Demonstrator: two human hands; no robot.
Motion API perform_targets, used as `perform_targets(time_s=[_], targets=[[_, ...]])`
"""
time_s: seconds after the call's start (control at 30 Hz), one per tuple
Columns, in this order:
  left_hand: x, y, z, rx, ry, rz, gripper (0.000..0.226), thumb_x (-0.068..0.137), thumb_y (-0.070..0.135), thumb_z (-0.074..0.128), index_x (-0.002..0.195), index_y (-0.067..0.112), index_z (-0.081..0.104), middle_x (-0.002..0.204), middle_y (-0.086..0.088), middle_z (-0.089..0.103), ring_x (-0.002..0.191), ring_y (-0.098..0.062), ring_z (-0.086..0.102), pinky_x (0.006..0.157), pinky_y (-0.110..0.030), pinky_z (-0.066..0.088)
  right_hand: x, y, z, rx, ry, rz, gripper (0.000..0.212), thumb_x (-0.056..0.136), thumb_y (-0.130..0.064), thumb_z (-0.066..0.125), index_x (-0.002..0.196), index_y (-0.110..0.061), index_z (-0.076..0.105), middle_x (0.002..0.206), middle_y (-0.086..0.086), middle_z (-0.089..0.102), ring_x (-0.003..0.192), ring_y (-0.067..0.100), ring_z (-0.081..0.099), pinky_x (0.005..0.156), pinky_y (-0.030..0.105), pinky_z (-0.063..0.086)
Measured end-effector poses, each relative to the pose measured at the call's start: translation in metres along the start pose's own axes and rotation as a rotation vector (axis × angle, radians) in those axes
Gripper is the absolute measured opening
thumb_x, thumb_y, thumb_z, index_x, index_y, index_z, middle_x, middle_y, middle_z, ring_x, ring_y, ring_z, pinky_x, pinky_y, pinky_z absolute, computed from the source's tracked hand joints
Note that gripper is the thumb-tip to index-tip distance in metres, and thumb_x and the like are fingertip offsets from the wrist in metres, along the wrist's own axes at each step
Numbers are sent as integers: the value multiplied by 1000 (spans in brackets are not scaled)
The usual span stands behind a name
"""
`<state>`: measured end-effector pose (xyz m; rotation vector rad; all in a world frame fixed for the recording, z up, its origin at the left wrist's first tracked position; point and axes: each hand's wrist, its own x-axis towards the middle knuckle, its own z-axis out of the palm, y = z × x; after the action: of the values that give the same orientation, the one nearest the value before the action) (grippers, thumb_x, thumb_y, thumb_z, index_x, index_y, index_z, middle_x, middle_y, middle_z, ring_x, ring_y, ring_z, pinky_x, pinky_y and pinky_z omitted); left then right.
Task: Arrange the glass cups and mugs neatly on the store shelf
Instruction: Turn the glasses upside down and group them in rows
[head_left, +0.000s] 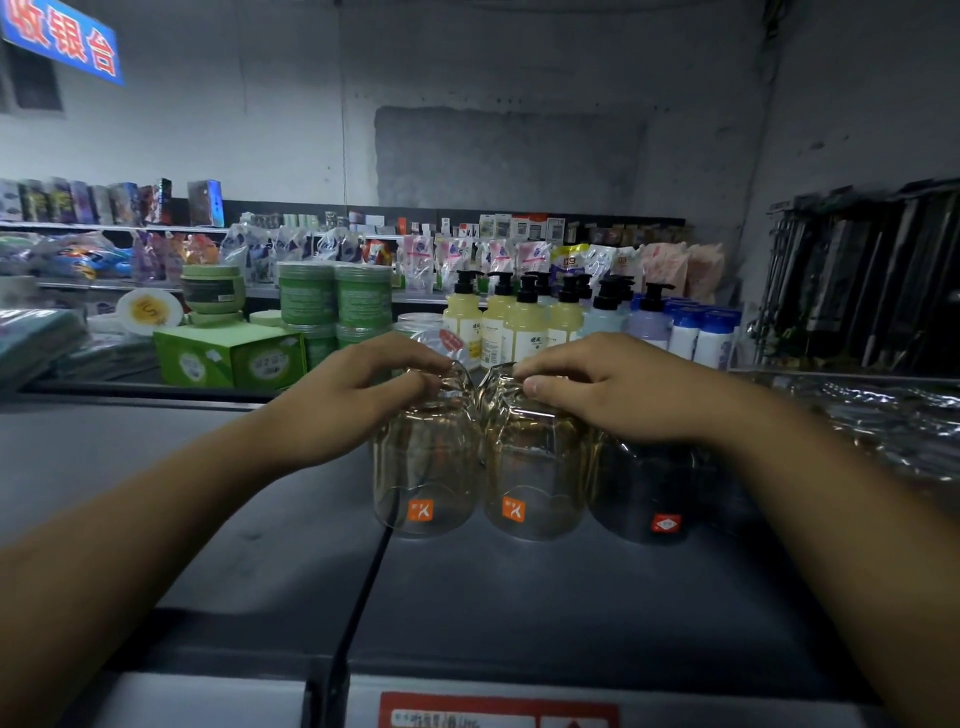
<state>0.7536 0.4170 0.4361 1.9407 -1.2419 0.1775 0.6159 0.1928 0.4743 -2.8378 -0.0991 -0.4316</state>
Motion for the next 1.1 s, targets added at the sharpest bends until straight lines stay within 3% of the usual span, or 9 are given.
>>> perform_targets(time_s=[0.13,0.3,0.37,0.43,0.57,0.73,0.87,1.1], targets=[[5,17,-4,57,39,-28,24,95,41,63,117,34,71,114,19,70,105,7,65,100,-31,53,-3,0,-18,37,33,-17,34,102,-37,55,133,-26,64,120,-13,65,102,-2,59,92,21,46],[22,67,9,189,7,79,28,94,45,62,120,36,68,116,23,68,106,15,60,90,-21,50,-32,23,-74,9,205,22,33,98,-31,63,129,-23,66,123,-9,67,108,4,62,94,21,45],[32,86,26,238,-10,142,31,95,45,60,123,34,67,120,23,65,110,14,58,90,-17,48,-49,42,-81,-65,201,41,29,99,-25,62,128,-23,67,122,-10,67,101,-7,59,85,12,42],[44,99,46,313,-48,187,38,96,47,58,130,30,65,129,17,63,116,6,57,97,-23,49,-64,61,-80,-170,122,87,32,101,-22,59,133,-25,64,128,-9,64,96,-14,53,81,9,38],[69,114,81,443,-195,144,50,100,48,52,143,22,55,148,4,54,134,-13,50,111,-32,40,-74,89,-67,-317,-47,179,38,104,-25,51,141,-24,57,142,-4,58,114,8,54,94,25,40],[77,124,98,449,-290,103,40,104,38,48,134,16,64,138,-2,61,124,-20,56,108,-41,44,-73,95,-61,-239,-81,220,35,107,-23,41,129,-8,64,129,9,65,113,24,59,101,39,46],[77,128,99,443,-322,67,40,105,37,45,136,17,63,139,0,60,125,-17,55,109,-37,42,-73,99,-60,-219,-57,226,34,105,-23,42,121,-4,67,124,15,68,112,29,62,100,43,49],[78,126,101,448,-320,55,37,106,33,45,131,15,65,137,-2,61,124,-20,56,109,-44,42,-70,104,-58,-203,-45,230,35,104,-23,43,118,-2,66,121,17,68,111,32,62,98,45,50]])
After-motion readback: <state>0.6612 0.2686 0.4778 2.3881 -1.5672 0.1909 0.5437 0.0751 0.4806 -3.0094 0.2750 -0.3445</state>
